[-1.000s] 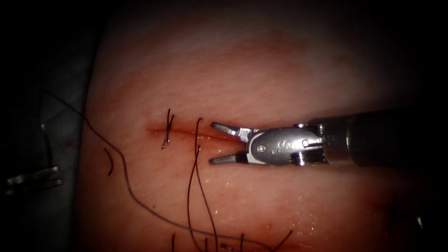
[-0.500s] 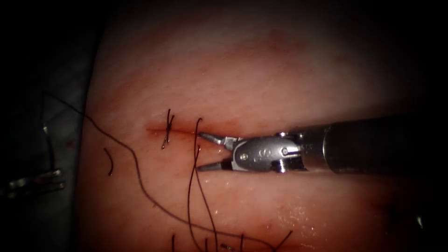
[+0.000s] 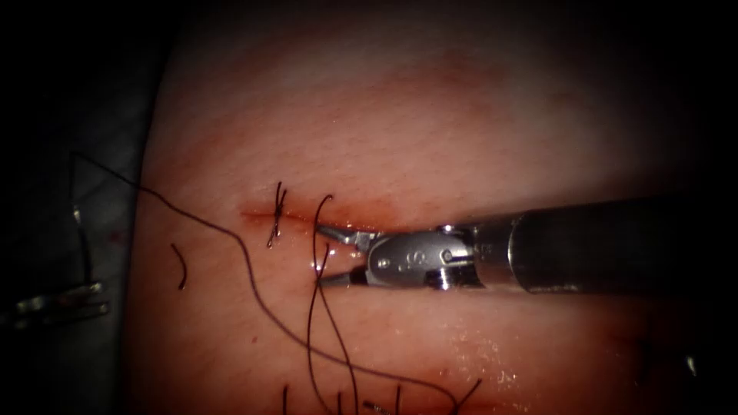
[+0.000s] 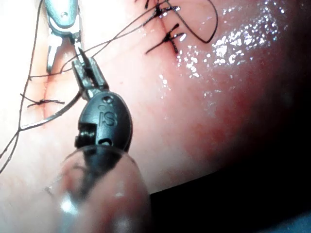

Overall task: Wound Closure
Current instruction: Using the right hands, pull the full length of suture through the skin until a tail remains.

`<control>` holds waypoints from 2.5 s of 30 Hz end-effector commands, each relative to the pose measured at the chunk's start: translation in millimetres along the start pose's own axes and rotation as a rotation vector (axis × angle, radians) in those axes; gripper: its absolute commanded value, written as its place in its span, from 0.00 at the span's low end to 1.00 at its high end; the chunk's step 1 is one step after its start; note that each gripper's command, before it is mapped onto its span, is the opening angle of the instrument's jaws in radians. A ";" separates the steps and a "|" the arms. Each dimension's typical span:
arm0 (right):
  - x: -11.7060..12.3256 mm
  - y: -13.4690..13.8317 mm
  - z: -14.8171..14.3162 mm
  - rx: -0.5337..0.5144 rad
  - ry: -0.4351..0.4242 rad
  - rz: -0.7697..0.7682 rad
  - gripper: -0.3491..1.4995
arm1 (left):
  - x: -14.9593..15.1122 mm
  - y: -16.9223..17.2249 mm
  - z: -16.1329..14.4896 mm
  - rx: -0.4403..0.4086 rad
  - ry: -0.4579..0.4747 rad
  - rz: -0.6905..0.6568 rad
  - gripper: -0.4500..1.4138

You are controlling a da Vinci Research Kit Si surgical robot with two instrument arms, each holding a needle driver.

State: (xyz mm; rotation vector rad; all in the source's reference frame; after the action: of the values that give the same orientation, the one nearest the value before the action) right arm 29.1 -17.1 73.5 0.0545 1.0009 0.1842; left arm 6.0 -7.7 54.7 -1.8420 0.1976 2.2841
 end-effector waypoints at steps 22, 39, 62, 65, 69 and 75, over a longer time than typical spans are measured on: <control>1.7 -3.3 -4.2 -0.001 -0.026 0.042 0.00 | -0.2 0.5 0.6 -0.004 0.001 0.000 0.00; 13.5 -18.1 -16.6 0.093 0.035 -0.020 0.00 | -0.7 0.4 0.8 -0.023 0.005 0.000 0.00; 22.5 -24.0 -20.5 0.131 0.227 -0.215 0.98 | -0.8 0.4 0.4 -0.035 0.004 0.000 0.00; 22.6 -22.6 -22.1 0.105 0.278 -0.215 0.99 | -0.8 0.4 0.4 -0.035 0.004 0.000 0.00; 22.7 -21.5 -24.4 0.090 0.297 -0.202 0.99 | -0.8 0.3 0.4 -0.036 0.004 0.000 0.00; 23.0 -22.2 -28.2 0.086 0.309 -0.235 0.99 | -0.9 0.1 0.1 -0.039 0.007 -0.001 0.00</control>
State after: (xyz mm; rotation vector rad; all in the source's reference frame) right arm 19.7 -35.3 35.7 -0.0227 1.3184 -0.0774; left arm 6.7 -7.6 55.0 -1.8687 0.1540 2.2971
